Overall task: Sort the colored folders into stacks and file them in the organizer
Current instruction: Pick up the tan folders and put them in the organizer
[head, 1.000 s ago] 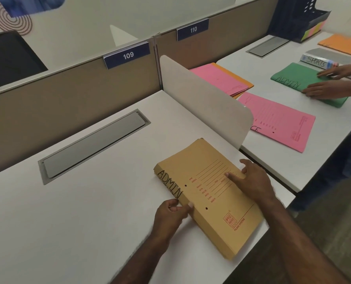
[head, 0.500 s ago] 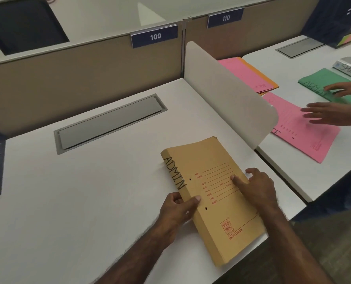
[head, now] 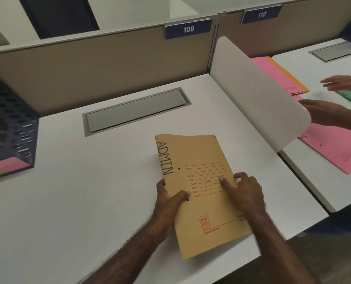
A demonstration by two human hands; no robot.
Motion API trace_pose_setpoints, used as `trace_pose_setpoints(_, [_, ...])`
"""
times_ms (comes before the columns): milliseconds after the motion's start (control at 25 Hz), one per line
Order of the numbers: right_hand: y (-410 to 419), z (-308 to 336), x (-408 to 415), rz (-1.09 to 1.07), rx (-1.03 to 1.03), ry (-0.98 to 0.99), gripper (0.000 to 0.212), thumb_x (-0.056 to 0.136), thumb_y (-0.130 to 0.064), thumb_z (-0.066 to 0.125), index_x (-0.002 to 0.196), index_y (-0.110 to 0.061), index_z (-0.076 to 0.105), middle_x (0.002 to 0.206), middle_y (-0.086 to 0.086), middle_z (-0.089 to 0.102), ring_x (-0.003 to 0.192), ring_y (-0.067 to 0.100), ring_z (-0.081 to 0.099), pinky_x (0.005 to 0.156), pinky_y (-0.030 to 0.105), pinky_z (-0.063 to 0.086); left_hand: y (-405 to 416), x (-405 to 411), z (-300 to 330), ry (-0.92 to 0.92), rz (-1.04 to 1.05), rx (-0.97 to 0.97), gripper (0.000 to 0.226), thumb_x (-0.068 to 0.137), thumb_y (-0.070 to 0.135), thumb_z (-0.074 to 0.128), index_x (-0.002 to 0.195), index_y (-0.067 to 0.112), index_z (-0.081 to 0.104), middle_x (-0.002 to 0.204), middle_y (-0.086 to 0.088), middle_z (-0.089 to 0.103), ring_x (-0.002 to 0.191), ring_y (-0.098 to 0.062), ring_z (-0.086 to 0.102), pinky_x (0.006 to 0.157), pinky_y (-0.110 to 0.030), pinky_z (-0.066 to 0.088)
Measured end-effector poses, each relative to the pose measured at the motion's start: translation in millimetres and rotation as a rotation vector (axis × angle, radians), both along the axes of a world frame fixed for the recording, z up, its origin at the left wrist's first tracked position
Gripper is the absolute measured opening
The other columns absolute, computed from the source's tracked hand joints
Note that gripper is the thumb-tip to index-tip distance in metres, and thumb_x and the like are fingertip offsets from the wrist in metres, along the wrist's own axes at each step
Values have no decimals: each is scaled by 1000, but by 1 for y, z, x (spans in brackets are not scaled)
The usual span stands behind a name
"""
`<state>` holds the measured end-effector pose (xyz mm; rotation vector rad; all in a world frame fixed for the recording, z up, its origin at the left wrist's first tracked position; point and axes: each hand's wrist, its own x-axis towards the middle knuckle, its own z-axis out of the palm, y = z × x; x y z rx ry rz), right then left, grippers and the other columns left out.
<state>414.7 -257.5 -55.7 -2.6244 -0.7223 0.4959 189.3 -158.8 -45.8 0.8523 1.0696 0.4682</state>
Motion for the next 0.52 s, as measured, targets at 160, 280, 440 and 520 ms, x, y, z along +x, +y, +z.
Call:
trace_pose_setpoints(160, [21, 1, -38, 47, 34, 84, 85, 84, -86, 57, 143, -25, 61, 135, 7, 66, 124, 31, 62, 96, 50, 56, 11, -43, 4, -5, 22, 87, 62, 86, 16, 79, 129, 41, 43, 108, 18, 76, 95, -19, 80, 69, -36, 65])
trace_pose_setpoints(280, [37, 7, -77, 65, 98, 121, 82, 83, -85, 58, 142, -27, 61, 133, 6, 65, 122, 29, 62, 95, 48, 57, 20, -83, 17, 4, 62, 136, 63, 85, 18, 79, 127, 45, 42, 107, 20, 76, 94, -20, 80, 68, -36, 65])
trace_pose_setpoints(440, [69, 23, -142, 83, 288, 119, 71, 81, -84, 58, 130, -33, 64, 116, -8, 64, 109, 18, 65, 83, 37, 55, 42, -150, 46, 29, 127, 243, 67, 79, 28, 81, 126, 51, 41, 108, 21, 76, 94, -18, 80, 69, -39, 66])
trace_pose_setpoints(520, [90, 32, -179, 118, 352, 126, 65, 84, -81, 60, 130, -35, 63, 122, -9, 62, 112, 17, 63, 89, 42, 59, 56, -186, 62, 42, 169, 306, 68, 78, 30, 82, 126, 52, 41, 109, 23, 75, 95, -15, 79, 71, -40, 66])
